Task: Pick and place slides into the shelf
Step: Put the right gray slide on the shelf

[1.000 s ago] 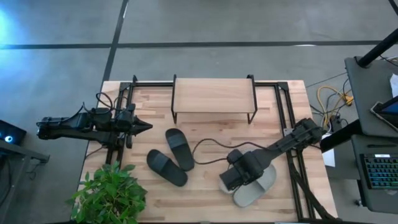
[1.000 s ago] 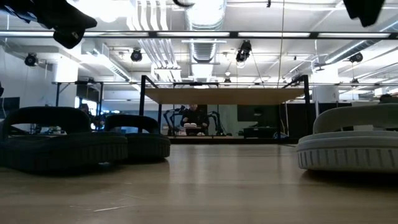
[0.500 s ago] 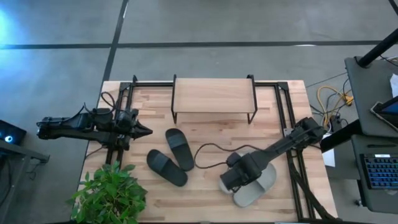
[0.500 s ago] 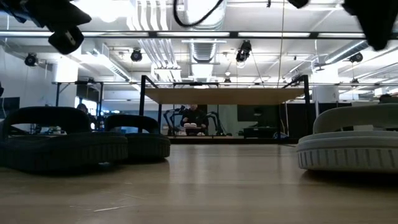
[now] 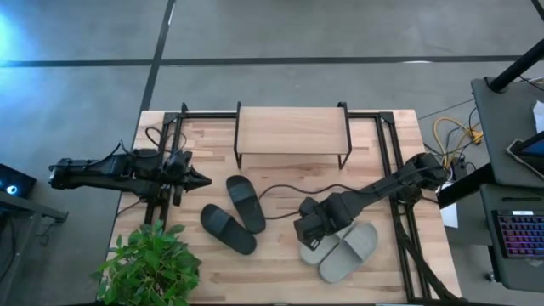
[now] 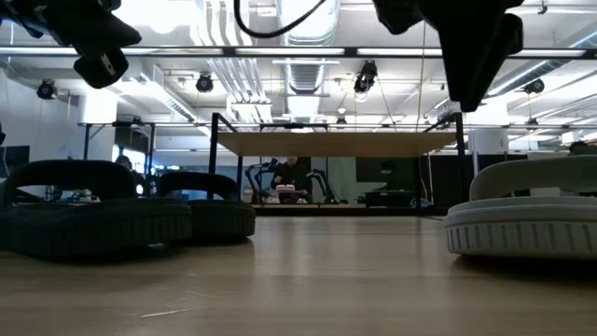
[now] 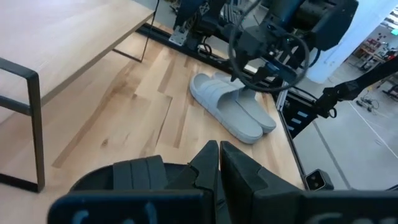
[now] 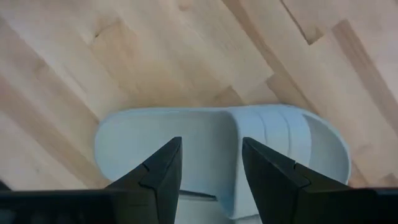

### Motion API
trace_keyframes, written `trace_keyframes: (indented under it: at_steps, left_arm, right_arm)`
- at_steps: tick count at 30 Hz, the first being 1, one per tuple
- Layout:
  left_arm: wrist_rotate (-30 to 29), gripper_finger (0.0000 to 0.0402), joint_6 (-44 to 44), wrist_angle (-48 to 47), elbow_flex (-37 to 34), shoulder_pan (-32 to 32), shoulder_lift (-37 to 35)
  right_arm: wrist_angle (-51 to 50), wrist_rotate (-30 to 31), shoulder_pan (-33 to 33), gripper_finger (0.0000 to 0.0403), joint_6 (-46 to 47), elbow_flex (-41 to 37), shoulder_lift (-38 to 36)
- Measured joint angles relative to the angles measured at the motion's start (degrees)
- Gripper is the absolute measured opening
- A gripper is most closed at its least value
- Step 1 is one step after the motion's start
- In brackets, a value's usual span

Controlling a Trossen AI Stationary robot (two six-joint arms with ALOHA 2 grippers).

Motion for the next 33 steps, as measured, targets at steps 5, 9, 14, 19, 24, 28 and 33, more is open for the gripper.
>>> trace_keyframes:
  at_steps: [5, 9, 14, 19, 24, 28, 33]
  left_arm:
    - [0.00, 0.0002, -0.08, 0.26, -0.02, 0.01, 0.05]
    - [-0.02, 0.0002, -0.13, 0.94, 0.11, 0.00, 0.62]
    - [-0.01, 0.0002, -0.64, 3.63, 0.00, 0.01, 1.52]
    - [0.11, 0.0002, -2.24, 3.56, 0.00, 0.02, 2.10]
    - [0.16, 0.0002, -3.09, 3.31, -0.13, 0.00, 2.28]
    - [0.17, 0.0002, -2.84, 3.30, -0.15, 0.00, 2.74]
    - [0.17, 0.0002, -2.40, 3.30, -0.15, 0.01, 3.32]
  right_arm:
    - [0.23, 0.40, -1.55, 0.0159, -2.66, -0.28, -0.07]
    - [4.91, 0.79, -5.01, 0.0157, -7.65, -0.69, -0.11]
    - [9.04, -1.93, -9.56, 0.0147, -15.06, -0.79, -0.11]
    - [-0.69, -0.64, -10.57, 0.0138, -13.76, -0.83, -0.11]
    - [-10.93, -0.64, -7.97, 0.0138, -11.13, -0.83, -0.11]
    - [-12.44, -5.53, -5.20, 0.0141, -8.15, -1.31, -0.11]
    - [-17.64, -6.93, -2.65, 0.0140, 6.49, -4.77, -0.11]
